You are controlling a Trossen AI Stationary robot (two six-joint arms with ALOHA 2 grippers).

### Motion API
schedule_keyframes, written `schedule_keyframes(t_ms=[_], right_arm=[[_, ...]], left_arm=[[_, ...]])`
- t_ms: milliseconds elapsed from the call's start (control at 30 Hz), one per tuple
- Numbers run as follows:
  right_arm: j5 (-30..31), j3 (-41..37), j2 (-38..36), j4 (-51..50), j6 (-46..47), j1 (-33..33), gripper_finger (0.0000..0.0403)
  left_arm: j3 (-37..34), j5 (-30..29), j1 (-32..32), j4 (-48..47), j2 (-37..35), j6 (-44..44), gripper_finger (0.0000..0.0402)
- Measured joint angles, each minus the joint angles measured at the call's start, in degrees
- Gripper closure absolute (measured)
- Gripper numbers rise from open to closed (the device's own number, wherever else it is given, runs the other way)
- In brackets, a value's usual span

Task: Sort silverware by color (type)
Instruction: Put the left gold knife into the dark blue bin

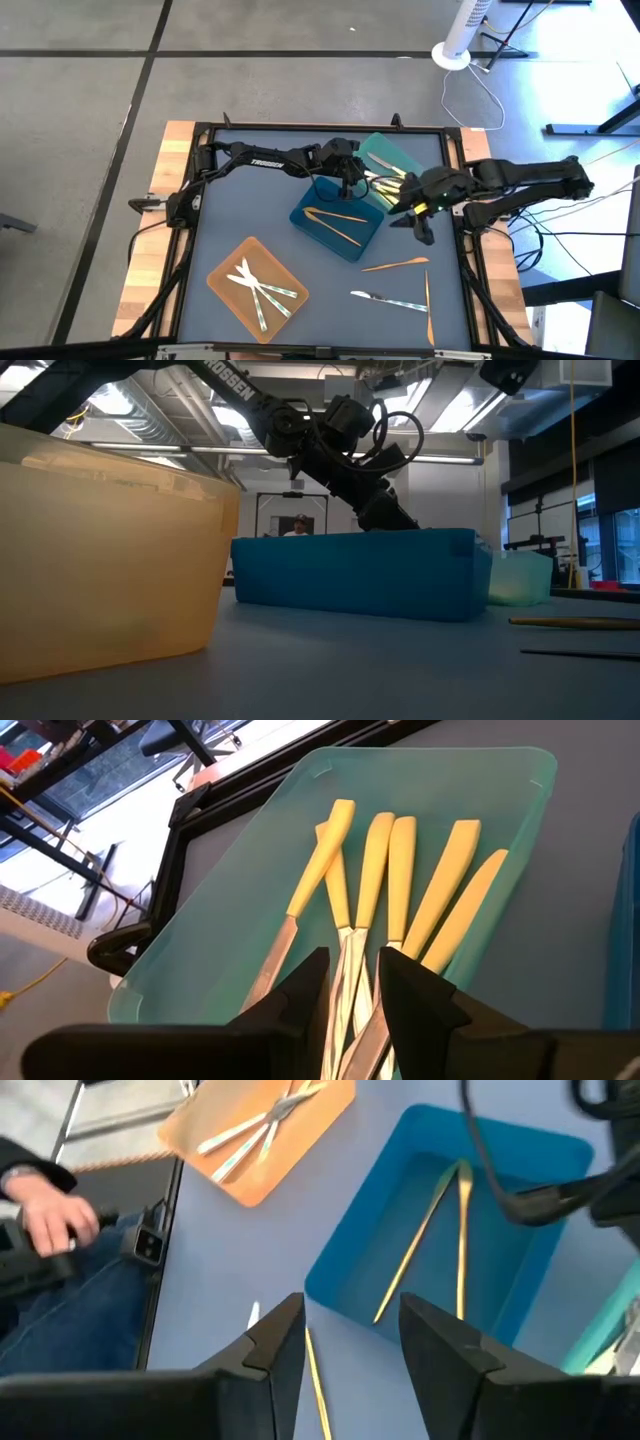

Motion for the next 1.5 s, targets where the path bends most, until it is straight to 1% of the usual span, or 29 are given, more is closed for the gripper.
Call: schedule_keyframes(t_ms=[167, 333, 400, 567, 800, 1133, 1267, 1367, 1500], right_arm=[[2.36, 0.0, 1.49, -0.54, 0.55, 6.05, 0.0253], [9.43, 0.0, 2.29, -2.45, 3.46, 13.16, 0.0253], [11.38, 0.0, 2.81, -3.67, 5.04, 15.69, 0.0253], [12.76, 0.0, 3.99, -5.87, 6.27, 20.16, 0.0253], [12.8, 0.0, 7.13, -6.13, 9.05, 22.89, 0.0253], [13.75, 0.0, 14.25, -8.88, 15.14, 26.15, 0.0253], [13.59, 0.0, 14.84, -11.63, 16.85, 26.23, 0.0253], [14.71, -0.04, 14.8, -13.13, 16.66, 26.12, 0.0253], [13.8, -4.09, 14.75, -12.49, 16.47, 26.12, 0.0253]], left_arm=[[0.0, -0.04, 0.0, 0.0, 0.0, 0.0, 0.0317], [0.0, -0.04, 0.0, 0.0, 0.0, 0.0, 0.0317], [0.0, -0.04, 0.0, 0.0, -0.01, 0.02, 0.0317], [0.0, -0.02, 0.0, 0.0, -0.04, 0.02, 0.0317], [0.0, -0.02, 0.0, 0.02, -0.07, 0.02, 0.0317], [0.0, -0.02, 0.0, 0.02, -0.07, -0.03, 0.0318], [0.0, -0.01, 0.0, 0.02, -0.07, -0.12, 0.0318], [0.0, -0.02, 0.0, 0.02, -0.07, -0.15, 0.0318], [0.0, 0.0, 0.0, 0.02, -0.07, -0.17, 0.0318]])
